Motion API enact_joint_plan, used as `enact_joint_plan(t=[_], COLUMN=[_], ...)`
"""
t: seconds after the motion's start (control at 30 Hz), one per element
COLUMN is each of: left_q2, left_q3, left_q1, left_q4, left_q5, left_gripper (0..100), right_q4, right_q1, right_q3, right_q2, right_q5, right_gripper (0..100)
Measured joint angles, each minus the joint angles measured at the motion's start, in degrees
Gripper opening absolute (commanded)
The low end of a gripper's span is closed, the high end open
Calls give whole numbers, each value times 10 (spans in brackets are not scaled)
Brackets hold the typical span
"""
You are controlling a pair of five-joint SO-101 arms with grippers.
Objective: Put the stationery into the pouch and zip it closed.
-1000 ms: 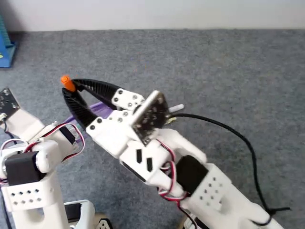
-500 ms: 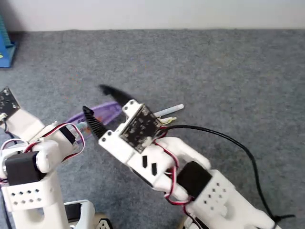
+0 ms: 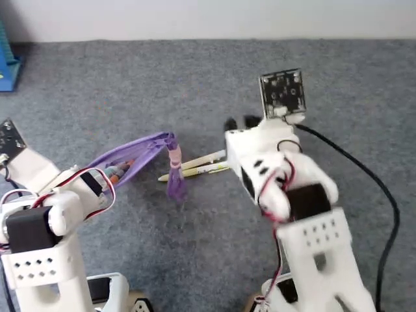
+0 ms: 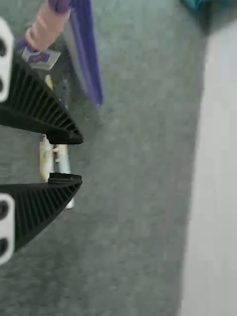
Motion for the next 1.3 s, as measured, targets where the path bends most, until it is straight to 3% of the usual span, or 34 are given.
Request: enact_joint_plan(t=[0.17, 0.53, 0.83, 1.3], left_q2=[0, 0, 0, 0], left_q3=[0, 0, 0, 0], left_q1=[0, 0, 0, 0], left_q4=[0, 0, 0, 0], left_q5=[0, 0, 0, 0], left_gripper=[11, 11, 11, 11], right_q4=[62, 155, 156, 158], right_q1=[21, 18, 19, 55], right_q3=[-28, -265, -451, -658], right_q2=[132, 448, 654, 883], right_q5=[-92, -274, -331, -342], right_gripper=[210, 210, 210, 208])
